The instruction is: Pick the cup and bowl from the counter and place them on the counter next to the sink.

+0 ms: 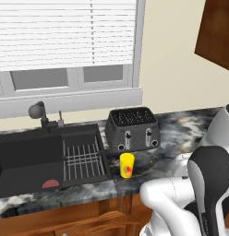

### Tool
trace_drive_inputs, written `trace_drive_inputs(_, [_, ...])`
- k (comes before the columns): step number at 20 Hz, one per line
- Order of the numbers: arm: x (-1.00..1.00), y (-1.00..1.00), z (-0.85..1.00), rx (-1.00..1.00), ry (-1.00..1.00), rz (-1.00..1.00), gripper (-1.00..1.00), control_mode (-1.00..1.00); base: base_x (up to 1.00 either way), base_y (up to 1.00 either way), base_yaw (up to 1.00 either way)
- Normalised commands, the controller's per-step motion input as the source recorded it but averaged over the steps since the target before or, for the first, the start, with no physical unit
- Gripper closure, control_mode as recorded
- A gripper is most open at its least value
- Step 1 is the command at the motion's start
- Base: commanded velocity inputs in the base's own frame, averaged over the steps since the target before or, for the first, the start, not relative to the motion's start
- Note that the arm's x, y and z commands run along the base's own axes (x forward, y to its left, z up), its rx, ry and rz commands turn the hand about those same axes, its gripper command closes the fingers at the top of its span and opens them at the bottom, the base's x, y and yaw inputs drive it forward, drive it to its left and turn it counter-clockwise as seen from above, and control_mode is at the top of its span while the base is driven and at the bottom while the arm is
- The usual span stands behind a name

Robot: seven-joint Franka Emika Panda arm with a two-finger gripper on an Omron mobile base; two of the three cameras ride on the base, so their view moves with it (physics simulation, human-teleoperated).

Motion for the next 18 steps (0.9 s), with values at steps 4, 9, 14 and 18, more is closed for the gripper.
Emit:
trace_drive_inputs(4, [0.00, 0.00, 0.00, 0.00, 0.00, 0.00, -1.00, -1.00, 0.00, 0.00, 0.00])
trace_drive_inputs(9, [0.00, 0.00, 0.00, 0.00, 0.00, 0.00, -1.00, 1.00, -0.13, 0.00, 0.00])
trace_drive_inputs(14, [0.00, 0.00, 0.00, 0.00, 0.00, 0.00, -1.00, 1.00, -0.85, 0.00, -0.02])
trace_drive_inputs(18, [0.00, 0.00, 0.00, 0.00, 0.00, 0.00, -1.00, 1.00, -1.00, -0.03, -0.03])
